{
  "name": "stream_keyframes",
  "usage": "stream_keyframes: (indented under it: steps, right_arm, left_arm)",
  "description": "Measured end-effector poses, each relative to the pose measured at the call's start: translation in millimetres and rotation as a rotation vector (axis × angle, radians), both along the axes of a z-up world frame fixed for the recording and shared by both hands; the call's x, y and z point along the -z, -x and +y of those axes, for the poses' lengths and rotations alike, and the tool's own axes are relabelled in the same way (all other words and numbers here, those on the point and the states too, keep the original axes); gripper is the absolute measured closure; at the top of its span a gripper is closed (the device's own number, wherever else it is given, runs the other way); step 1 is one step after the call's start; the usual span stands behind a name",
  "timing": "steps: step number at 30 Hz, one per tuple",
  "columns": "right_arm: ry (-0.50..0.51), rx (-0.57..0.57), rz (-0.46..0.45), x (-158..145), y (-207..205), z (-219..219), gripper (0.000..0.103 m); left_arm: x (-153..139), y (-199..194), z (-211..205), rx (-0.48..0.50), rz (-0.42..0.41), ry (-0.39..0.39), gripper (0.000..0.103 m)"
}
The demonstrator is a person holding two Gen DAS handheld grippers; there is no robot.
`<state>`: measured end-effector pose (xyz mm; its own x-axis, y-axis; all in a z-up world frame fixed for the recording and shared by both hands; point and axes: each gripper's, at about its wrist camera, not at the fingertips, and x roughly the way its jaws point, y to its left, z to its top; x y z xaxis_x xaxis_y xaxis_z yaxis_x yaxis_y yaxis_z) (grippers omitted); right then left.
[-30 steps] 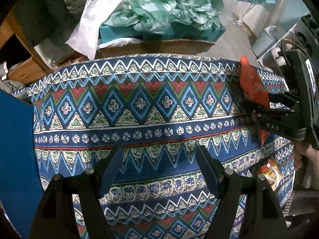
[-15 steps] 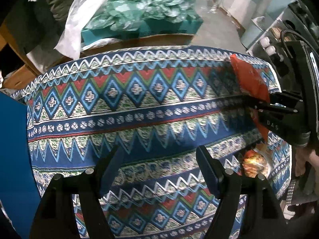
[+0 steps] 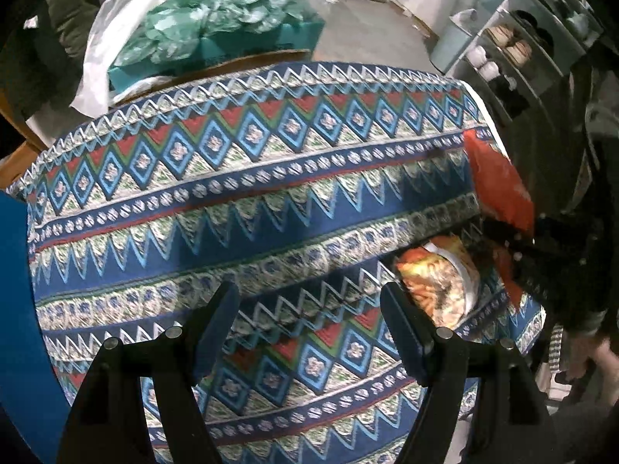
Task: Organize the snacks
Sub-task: 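Grasp the cup-noodle bag with the left tool while the right tool holds the red packet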
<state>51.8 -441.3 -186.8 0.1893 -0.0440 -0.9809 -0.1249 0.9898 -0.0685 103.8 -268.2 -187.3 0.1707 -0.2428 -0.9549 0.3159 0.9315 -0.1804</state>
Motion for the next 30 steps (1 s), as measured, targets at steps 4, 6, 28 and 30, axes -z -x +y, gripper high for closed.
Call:
stream_keyframes:
  steps: [4, 6, 28, 30]
  right_arm:
    - [-0.015, 0.015, 0.025, 11, 19, -2, 0.080]
    - [-0.018, 0.009, 0.028, 14, 24, 3, 0.080]
    - [-0.155, -0.055, 0.017, -18, 48, 111, 0.081]
    - [-0.137, -0.046, 0.006, -22, 47, 109, 0.081]
  left_arm:
    - [4, 9, -8, 0.007, 0.015, 0.000, 0.026]
    - [6, 14, -10, 0.010, 0.017, -0.007, 0.026]
    - [4, 21, 56, -0.124, 0.041, 0.002, 0.026]
    - [3, 21, 47, -0.111, 0.038, 0.005, 0.024]
